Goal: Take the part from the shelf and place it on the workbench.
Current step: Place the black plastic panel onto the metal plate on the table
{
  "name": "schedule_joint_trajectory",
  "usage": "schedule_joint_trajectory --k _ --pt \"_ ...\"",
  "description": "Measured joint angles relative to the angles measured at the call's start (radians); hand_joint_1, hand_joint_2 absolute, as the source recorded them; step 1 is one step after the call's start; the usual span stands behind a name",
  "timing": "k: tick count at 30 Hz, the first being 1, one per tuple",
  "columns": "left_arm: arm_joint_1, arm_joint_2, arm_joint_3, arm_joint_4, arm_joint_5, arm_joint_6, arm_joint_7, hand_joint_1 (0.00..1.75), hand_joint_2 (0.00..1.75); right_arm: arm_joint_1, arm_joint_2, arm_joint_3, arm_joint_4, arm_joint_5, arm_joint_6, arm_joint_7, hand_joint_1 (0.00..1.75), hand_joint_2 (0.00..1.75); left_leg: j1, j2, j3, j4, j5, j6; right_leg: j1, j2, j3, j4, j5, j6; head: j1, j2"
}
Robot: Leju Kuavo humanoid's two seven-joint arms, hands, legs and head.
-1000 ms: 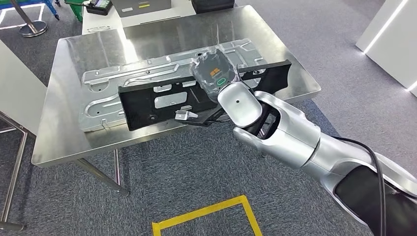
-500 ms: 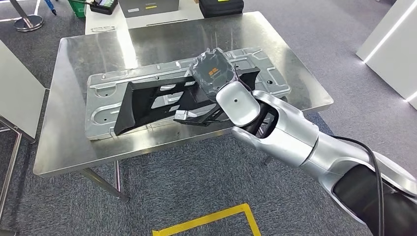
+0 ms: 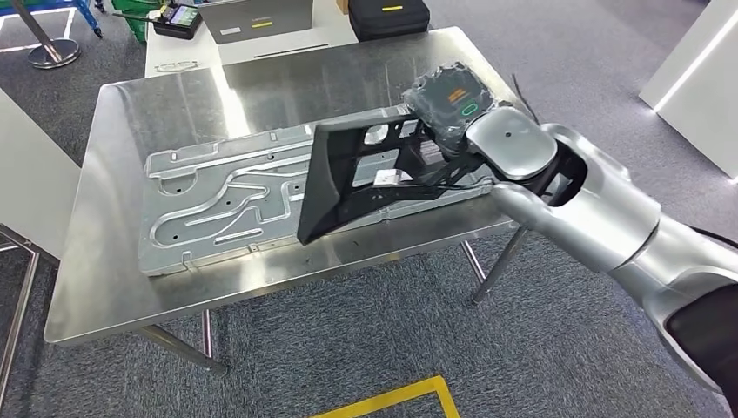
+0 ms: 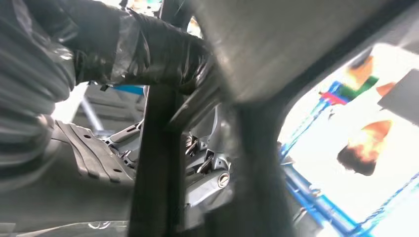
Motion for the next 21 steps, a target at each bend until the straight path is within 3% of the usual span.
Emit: schedule_joint_trajectory --k 1,3,4,6,9,11,14,15,16,17,18,19,21 --pt "0.001 0.004 0.000 -0.002 0.002 -0.001 -0.002 0.00 1.75 -0.009 -0.019 0.000 -0.005 -0.016 0.010 -0.003 1.75 1.75 0.005 0.001 0.003 -0.031 0.027 -0.006 -0.004 0.001 0.010 0.002 -0.009 0.005 0.000 0.000" --pt "0.003 0.011 0.000 -0.006 0.007 -0.002 -0.004 0.00 1.75 -0.028 -0.050 0.000 -0.011 -0.036 0.021 -0.005 1.75 1.75 0.014 0.002 0.038 -0.154 0.117 -0.019 -0.011 0.002 0.031 0.010 -0.030 0.019 0.000 0.000" --pt "0.004 0.013 0.000 -0.007 0.008 -0.003 -0.005 0.00 1.75 -0.039 -0.061 0.000 -0.013 -0.041 0.024 -0.006 1.75 1.75 0.014 0.003 0.053 -0.208 0.138 -0.021 -0.013 0.003 0.035 0.015 -0.040 0.026 0.000 0.000" --pt "0.003 0.017 0.001 -0.010 0.009 -0.005 -0.006 0.00 1.75 -0.053 -0.080 0.000 -0.017 -0.051 0.028 -0.006 1.75 1.75 0.010 0.004 0.065 -0.247 0.147 -0.009 -0.012 0.007 0.037 0.025 -0.052 0.041 0.000 0.000" --pt "0.001 0.023 0.001 -0.013 0.011 -0.007 -0.006 0.00 1.75 -0.072 -0.115 0.000 -0.032 -0.098 0.041 -0.006 1.75 1.75 0.007 0.004 0.079 -0.250 0.145 0.021 -0.014 0.007 0.035 0.046 -0.064 0.058 0.000 0.000" --pt "-0.001 0.025 0.001 -0.015 0.013 -0.006 -0.008 0.00 1.75 -0.091 -0.140 0.001 -0.039 -0.138 0.053 0.000 1.75 1.75 0.006 0.002 0.092 -0.252 0.139 0.035 -0.017 0.006 -0.003 0.119 -0.092 0.062 0.000 0.000" --pt "-0.003 0.023 0.001 -0.017 0.010 0.005 -0.019 0.00 1.75 -0.109 -0.165 0.010 -0.037 -0.165 0.061 0.016 1.75 1.75 0.002 0.000 0.107 -0.252 0.123 0.045 -0.014 0.006 -0.124 0.295 -0.151 0.062 0.000 0.000" --pt "-0.003 0.021 0.001 -0.018 0.009 0.011 -0.024 0.00 1.75 -0.113 -0.168 0.015 -0.034 -0.168 0.062 0.022 1.75 1.75 0.000 -0.001 0.116 -0.252 0.116 0.045 -0.013 0.006 -0.150 0.315 -0.150 0.060 0.000 0.000" --pt "-0.003 0.019 0.001 -0.019 0.008 0.015 -0.028 0.00 1.75 -0.116 -0.168 0.020 -0.031 -0.169 0.064 0.029 1.75 1.75 -0.002 -0.002 0.126 -0.252 0.108 0.045 -0.012 0.006 -0.159 0.299 -0.128 0.057 0.000 0.000" --pt "-0.003 0.016 0.001 -0.020 0.008 0.019 -0.032 0.00 1.75 -0.120 -0.168 0.024 -0.029 -0.170 0.067 0.038 1.75 1.75 -0.003 -0.002 0.139 -0.252 0.099 0.044 -0.010 0.006 -0.150 0.251 -0.087 0.052 0.000 0.000" --pt "-0.004 0.013 0.001 -0.021 0.008 0.022 -0.036 0.00 1.75 -0.126 -0.168 0.028 -0.028 -0.170 0.071 0.046 1.75 1.75 -0.003 -0.003 0.150 -0.253 0.089 0.043 -0.007 0.006 -0.131 0.181 -0.034 0.046 0.000 0.000" --pt "-0.005 0.010 0.001 -0.021 0.008 0.024 -0.039 0.00 1.75 -0.133 -0.167 0.032 -0.027 -0.171 0.075 0.055 1.75 1.75 -0.004 -0.004 0.159 -0.252 0.081 0.039 -0.002 0.005 -0.113 0.120 0.000 0.040 0.000 0.000" --pt "-0.008 0.003 0.001 -0.022 0.008 0.027 -0.047 0.00 1.75 -0.144 -0.165 0.040 -0.024 -0.172 0.079 0.066 1.75 1.75 -0.006 -0.006 0.170 -0.253 0.069 0.028 0.006 0.006 -0.091 0.052 0.029 0.032 0.000 0.000"
